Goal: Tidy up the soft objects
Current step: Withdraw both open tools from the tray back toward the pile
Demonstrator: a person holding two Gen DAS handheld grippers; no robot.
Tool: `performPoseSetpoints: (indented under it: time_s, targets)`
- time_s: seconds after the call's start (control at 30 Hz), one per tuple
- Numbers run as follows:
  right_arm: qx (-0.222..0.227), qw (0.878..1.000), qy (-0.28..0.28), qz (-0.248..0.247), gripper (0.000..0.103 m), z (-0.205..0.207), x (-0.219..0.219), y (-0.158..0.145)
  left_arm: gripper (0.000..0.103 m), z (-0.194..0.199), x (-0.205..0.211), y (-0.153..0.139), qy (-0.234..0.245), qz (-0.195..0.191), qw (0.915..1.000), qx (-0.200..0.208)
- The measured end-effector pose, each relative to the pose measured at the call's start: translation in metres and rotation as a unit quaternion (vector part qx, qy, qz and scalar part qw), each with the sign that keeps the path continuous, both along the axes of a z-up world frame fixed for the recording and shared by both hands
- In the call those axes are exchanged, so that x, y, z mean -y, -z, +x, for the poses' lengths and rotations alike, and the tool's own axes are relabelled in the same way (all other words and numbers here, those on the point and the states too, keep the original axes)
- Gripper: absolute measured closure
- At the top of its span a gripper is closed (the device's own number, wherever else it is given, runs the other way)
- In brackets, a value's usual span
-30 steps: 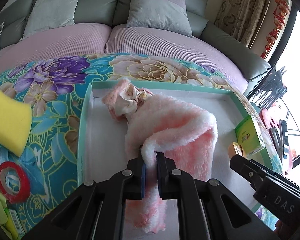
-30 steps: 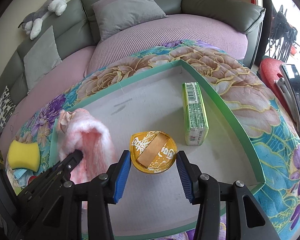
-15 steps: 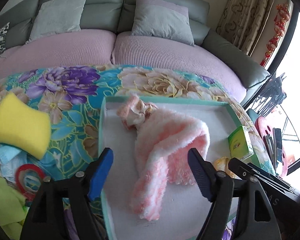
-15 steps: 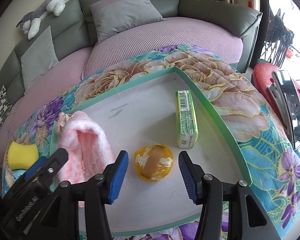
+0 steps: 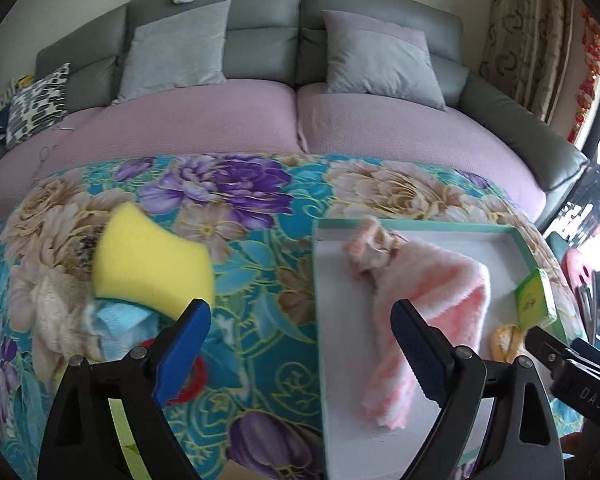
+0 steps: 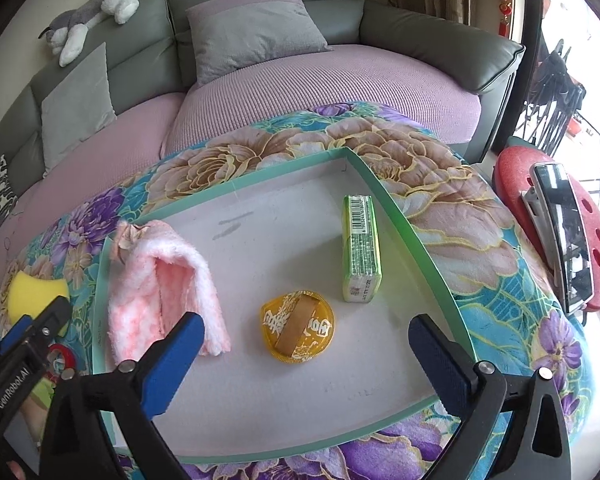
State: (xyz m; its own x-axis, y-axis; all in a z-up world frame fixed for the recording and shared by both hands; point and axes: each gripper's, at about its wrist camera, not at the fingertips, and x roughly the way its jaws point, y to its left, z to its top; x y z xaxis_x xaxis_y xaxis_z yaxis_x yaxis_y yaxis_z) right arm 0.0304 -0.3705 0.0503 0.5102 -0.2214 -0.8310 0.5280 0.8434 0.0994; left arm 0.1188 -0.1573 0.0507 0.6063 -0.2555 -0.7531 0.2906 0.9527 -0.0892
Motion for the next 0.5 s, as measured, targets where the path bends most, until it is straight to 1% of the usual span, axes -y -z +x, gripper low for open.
performPoseSetpoints:
  time_s: [0.13,0.2,0.37,0.5]
  targets:
    - [-0.002,1.0,0.009,0.002,0.0,-0.001,0.003,0.001,0.011,0.003,-0.018,-0.004,-0.033,0.012,0.9992,0.016]
    - [-0.003,1.0,0.01,0.002,0.0,-0.001,0.003,0.002,0.011,0.005,-0.027,-0.005,-0.046,0.013,0.9987,0.018]
    - [-0.008,1.0,0.005,0.001,0.0,0.002,-0.001,0.004,0.011,0.008,-0.038,-0.005,-0.065,0.011,0.9977,0.015]
    - [-0.003,1.0,-0.007,-0.002,0.0,0.007,-0.011,0.002,0.011,0.007,-0.048,-0.008,-0.078,0.01,0.9968,0.017]
